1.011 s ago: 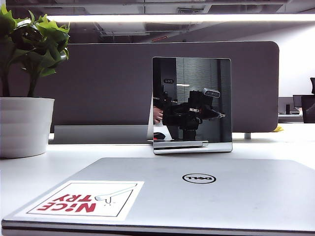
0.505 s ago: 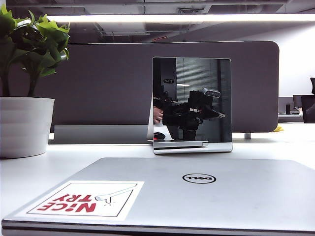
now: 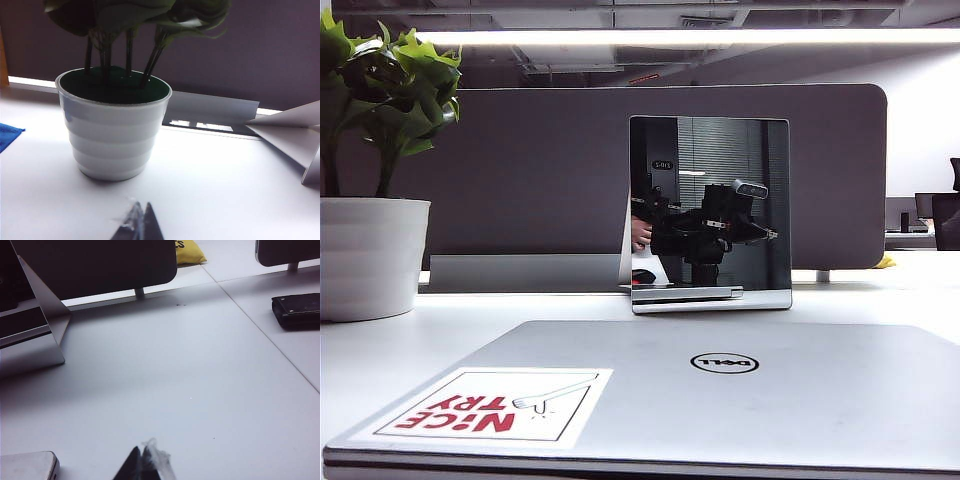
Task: Close the laptop lid.
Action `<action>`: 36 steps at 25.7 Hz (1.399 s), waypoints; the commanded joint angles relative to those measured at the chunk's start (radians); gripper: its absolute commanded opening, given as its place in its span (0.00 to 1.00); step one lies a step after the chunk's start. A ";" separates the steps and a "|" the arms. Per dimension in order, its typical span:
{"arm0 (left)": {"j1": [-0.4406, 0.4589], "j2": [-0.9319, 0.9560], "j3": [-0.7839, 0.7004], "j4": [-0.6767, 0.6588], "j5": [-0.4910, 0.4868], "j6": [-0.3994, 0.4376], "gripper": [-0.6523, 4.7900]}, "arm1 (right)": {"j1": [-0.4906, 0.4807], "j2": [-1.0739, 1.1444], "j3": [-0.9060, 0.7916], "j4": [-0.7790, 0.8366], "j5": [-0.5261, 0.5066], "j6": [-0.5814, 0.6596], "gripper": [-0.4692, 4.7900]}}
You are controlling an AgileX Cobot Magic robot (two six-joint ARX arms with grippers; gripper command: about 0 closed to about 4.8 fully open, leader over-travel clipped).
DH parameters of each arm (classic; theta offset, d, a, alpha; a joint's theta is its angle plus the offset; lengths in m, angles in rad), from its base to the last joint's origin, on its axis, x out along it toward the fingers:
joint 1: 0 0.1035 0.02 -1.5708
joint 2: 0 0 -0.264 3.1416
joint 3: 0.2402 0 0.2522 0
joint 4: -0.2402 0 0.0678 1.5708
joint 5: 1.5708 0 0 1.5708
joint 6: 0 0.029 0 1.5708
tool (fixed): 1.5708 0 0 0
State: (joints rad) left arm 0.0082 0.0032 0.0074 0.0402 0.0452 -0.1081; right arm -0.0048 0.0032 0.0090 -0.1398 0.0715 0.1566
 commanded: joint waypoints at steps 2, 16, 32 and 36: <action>0.000 0.001 0.001 0.008 0.004 0.003 0.12 | 0.000 -0.001 -0.001 0.018 -0.019 -0.001 0.08; 0.000 0.001 0.001 0.008 0.004 0.003 0.12 | -0.001 -0.001 -0.001 0.033 -0.029 -0.010 0.08; 0.000 0.001 0.001 0.008 0.003 0.003 0.12 | -0.001 -0.001 -0.001 0.062 -0.029 -0.032 0.08; 0.000 0.001 0.001 0.008 0.004 0.003 0.12 | -0.001 -0.001 -0.001 0.061 -0.025 -0.032 0.08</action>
State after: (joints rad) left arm 0.0082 0.0032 0.0074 0.0402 0.0452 -0.1081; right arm -0.0055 0.0029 0.0090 -0.1024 0.0448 0.1257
